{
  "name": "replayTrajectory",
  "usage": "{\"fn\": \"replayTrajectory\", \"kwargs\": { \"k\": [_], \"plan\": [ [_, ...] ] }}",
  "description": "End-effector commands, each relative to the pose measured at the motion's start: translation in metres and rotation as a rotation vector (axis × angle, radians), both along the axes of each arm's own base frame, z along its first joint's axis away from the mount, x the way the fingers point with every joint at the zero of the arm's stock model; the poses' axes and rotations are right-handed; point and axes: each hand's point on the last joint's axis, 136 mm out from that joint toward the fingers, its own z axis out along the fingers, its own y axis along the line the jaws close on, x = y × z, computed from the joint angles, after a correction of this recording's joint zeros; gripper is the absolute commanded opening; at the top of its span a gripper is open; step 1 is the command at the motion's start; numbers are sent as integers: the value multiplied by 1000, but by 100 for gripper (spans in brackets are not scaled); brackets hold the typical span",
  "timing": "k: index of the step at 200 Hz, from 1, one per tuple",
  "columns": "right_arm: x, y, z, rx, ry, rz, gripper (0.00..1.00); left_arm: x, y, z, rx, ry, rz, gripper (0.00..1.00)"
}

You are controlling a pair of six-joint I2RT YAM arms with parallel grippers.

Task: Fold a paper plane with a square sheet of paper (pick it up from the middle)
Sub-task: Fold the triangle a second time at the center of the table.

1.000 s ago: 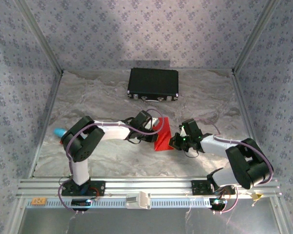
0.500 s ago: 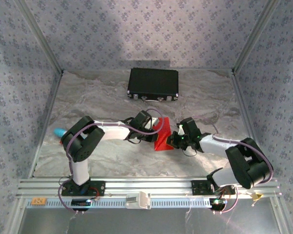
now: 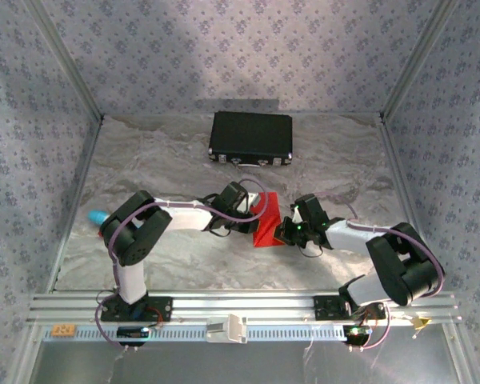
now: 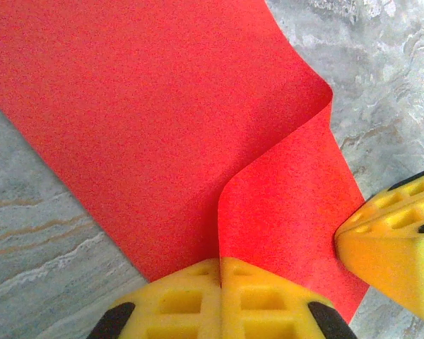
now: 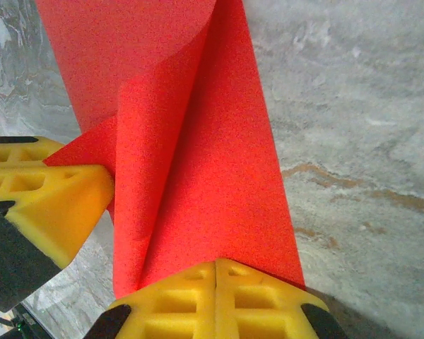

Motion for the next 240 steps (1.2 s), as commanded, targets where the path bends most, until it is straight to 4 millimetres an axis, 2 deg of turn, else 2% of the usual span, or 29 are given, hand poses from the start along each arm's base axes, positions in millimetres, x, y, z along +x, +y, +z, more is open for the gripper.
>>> {"fn": "replayTrajectory", "kwargs": {
  "k": [1,131,240],
  "plan": [
    [-6,-10,-9,-43,46,-27,0,5,0,14,-30,-33,22,0],
    [-6,-10,-9,-38,46,-30,0,5,2,13,-21,-32,29,0],
    [-6,-11,-8,-35,47,-29,0,2,-2,1,-10,7,5,0]
  ]
}}
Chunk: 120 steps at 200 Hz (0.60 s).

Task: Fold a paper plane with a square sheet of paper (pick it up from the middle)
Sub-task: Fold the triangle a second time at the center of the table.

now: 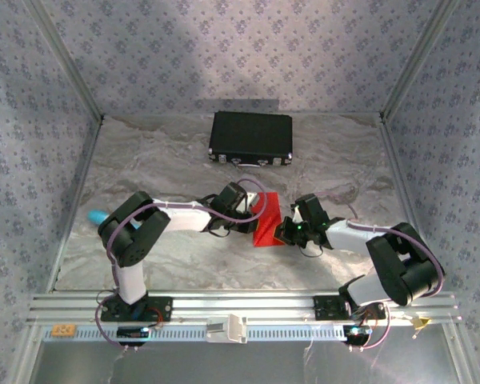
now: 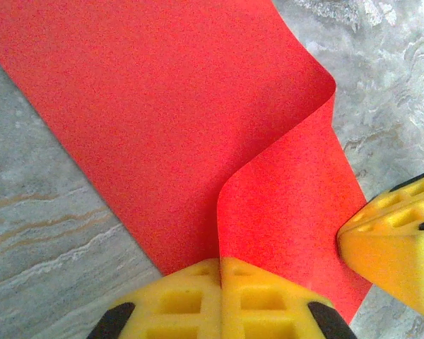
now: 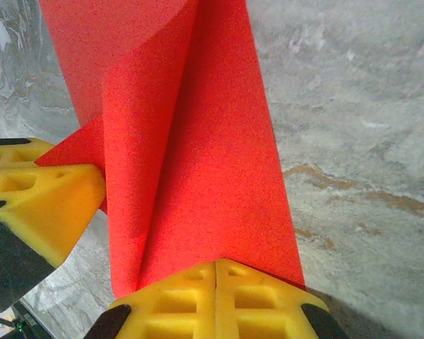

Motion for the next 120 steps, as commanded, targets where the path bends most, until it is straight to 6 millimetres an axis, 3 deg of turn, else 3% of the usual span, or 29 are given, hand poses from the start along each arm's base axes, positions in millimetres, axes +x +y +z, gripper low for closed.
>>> {"fn": "replayTrajectory", "kwargs": {
  "k": [1,74,120],
  "plan": [
    [-7,-9,-8,-35,45,-23,0,0,-5,-1,-10,17,-15,0],
    [-7,-9,-8,-32,44,-21,0,-6,1,-11,24,33,-32,0],
    [0,-5,5,-5,1,-12,1,-6,2,-14,35,37,-36,0]
  ]
}}
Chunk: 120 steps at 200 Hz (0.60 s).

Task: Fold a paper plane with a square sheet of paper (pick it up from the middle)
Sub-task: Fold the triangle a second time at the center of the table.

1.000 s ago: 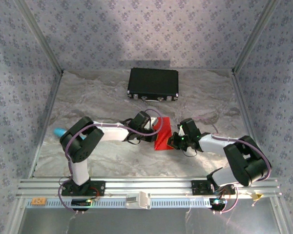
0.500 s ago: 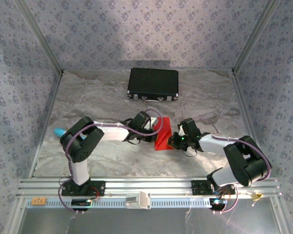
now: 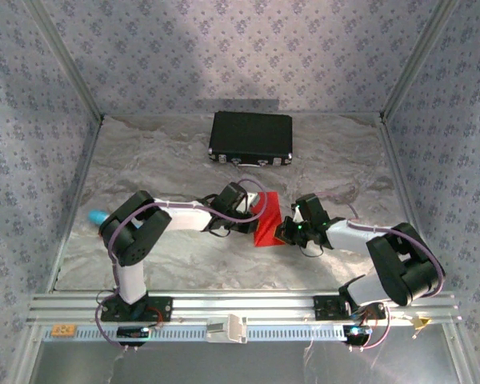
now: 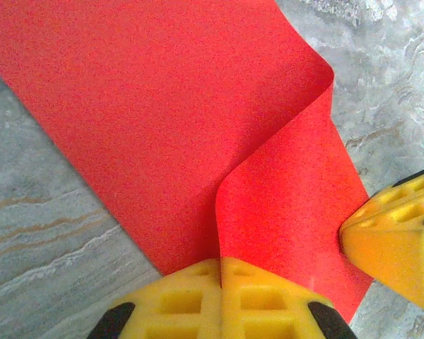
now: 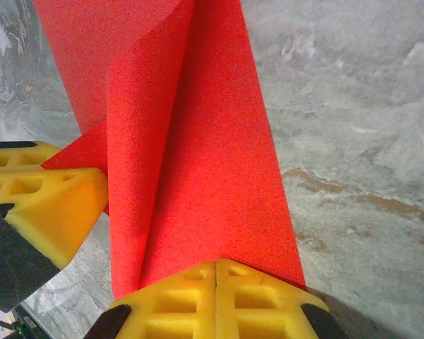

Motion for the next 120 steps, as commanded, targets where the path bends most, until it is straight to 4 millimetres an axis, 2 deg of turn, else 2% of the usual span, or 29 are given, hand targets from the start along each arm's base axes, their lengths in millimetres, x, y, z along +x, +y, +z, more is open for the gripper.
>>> {"fn": "replayTrajectory", "kwargs": {
  "k": [1,29,60,120],
  "plan": [
    [-1,-3,5,-4,2,-7,1,-4,4,-11,36,26,-22,0],
    [8,-2,25,37,-61,-19,1,-4,4,-12,42,27,-21,0],
    [19,11,47,136,-123,-17,0,-4,3,-11,41,27,-22,0],
    [33,36,53,220,-120,7,0,-2,4,-11,41,25,-17,0]
  ]
}}
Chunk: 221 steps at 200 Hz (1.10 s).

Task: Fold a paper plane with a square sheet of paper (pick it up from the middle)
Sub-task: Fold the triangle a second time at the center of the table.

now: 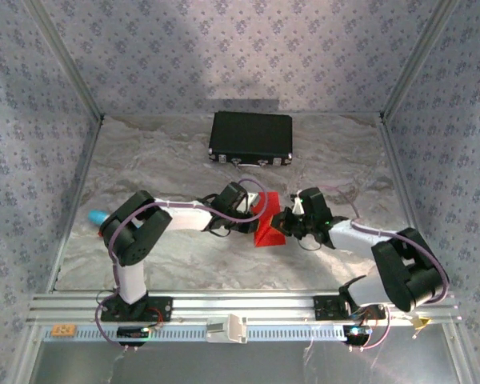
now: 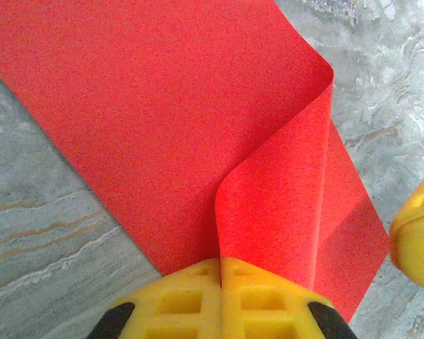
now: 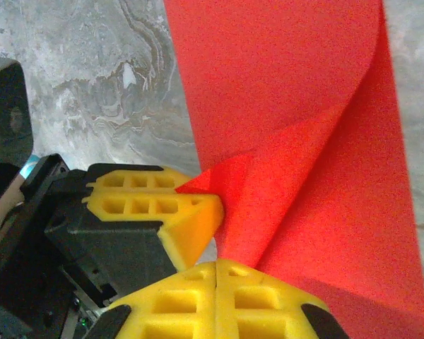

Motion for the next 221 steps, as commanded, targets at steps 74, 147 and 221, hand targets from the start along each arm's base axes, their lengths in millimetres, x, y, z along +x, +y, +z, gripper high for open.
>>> {"fn": "replayTrajectory", "kwargs": {
  "k": [74,147,221],
  "plan": [
    [17,28,1,76,8,20,0,-3,4,-11,38,29,-12,0],
    [4,15,-33,30,71,-3,0,-4,4,-12,44,32,-15,0],
    [4,12,-31,33,78,-10,0,-4,5,-13,51,38,-17,0]
  ]
}}
